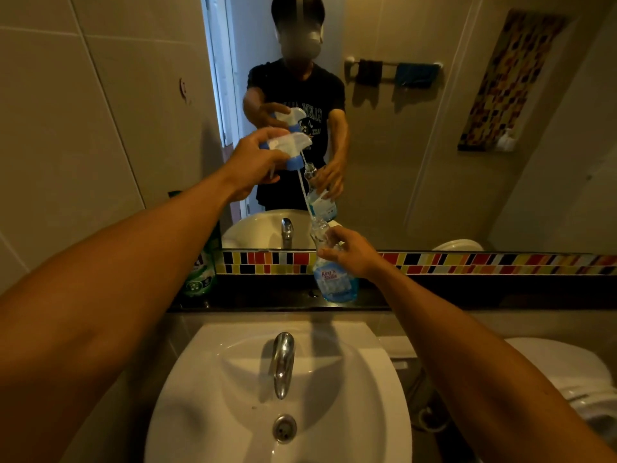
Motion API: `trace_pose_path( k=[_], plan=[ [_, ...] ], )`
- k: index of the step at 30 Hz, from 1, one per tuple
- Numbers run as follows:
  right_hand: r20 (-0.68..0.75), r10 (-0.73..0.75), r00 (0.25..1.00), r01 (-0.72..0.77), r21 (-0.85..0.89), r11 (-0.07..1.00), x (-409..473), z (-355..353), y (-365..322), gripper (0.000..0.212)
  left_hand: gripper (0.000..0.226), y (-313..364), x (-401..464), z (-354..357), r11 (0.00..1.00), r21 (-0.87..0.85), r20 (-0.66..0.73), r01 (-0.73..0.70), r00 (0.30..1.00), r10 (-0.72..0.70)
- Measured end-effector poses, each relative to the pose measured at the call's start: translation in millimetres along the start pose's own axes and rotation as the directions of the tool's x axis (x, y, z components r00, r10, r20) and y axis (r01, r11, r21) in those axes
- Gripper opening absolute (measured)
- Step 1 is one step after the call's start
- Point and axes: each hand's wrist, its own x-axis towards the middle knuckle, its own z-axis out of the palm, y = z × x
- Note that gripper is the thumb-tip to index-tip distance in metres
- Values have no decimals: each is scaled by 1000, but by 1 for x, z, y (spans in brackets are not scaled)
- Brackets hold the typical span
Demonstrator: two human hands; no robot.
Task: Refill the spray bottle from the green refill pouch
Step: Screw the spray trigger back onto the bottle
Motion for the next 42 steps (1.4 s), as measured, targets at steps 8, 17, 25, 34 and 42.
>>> trace_pose_path(
  k=[8,17,25,34,42],
  plan=[
    [5,-11,1000,11,36,999,9,-2,-18,50,45,-30,-16,20,994,100,87,54,994,-63],
    [26,-4,1000,3,35,999,11,0,-28,54,46,-42,-27,16,990,26,107,141,984,-143],
    [53,14,998,-19,96,995,12,5,-32,41,43,-48,-27,24,985,48,107,166,980,-170],
    [47,-8,999,6,39,999,9,4,-40,42,49,-50,-31,29,992,125,47,21,999,-27],
    [70,-25,997,23,24,999,9,-2,-46,40,44,-46,-30,22,986,155,72,68,994,-80]
  ],
)
